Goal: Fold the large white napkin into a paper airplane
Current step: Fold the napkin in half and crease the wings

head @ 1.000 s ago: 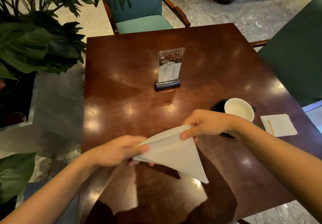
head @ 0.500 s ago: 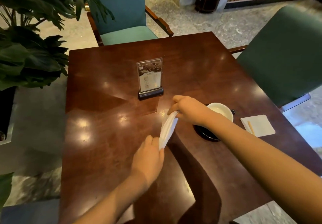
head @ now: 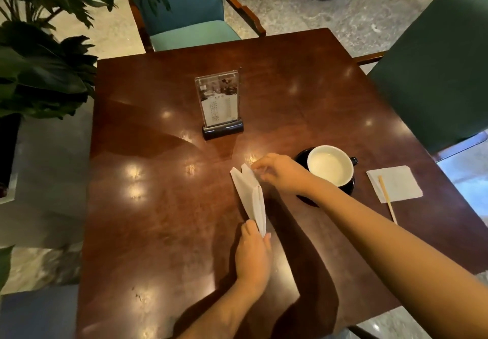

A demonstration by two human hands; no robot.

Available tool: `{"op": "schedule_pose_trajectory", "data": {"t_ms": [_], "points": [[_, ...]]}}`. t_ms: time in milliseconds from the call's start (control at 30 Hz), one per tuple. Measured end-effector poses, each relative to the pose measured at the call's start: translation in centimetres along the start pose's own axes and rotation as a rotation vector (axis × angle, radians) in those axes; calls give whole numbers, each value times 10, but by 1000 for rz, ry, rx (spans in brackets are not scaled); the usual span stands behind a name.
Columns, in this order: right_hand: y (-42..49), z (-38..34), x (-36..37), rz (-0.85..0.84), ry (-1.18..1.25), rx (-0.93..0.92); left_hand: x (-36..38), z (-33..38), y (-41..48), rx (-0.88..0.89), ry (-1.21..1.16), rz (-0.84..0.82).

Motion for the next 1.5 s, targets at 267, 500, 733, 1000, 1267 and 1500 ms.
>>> {"op": "schedule_pose_trajectory", "data": {"t_ms": [267, 500, 733, 1000, 1267, 1500], "points": [[47, 8, 23, -168, 64, 547, 4, 0, 0, -63, 6, 17], [59, 10, 44, -157, -110, 568, 4, -1, -2, -94, -26, 20], [63, 33, 28, -105, -238, 633, 11, -5, -2, -85, 4, 63], [96, -20, 45, -259, -306, 290, 11, -8, -6, -94, -12, 52], [102, -38, 85, -234, -310, 202, 20, -15, -6, -129, -81, 48], [98, -32, 85, -294, -307, 205, 12, -13, -3, -101, -139, 102]]}}
Point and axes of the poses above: each hand's wrist, its own y-axis towards the middle knuckle, its own x-axis out of the palm, z = x × y, the point moved 3 cm from there along y, towards the middle knuckle, and after that the axes turned 12 degrees about z, right-handed, at the moved point
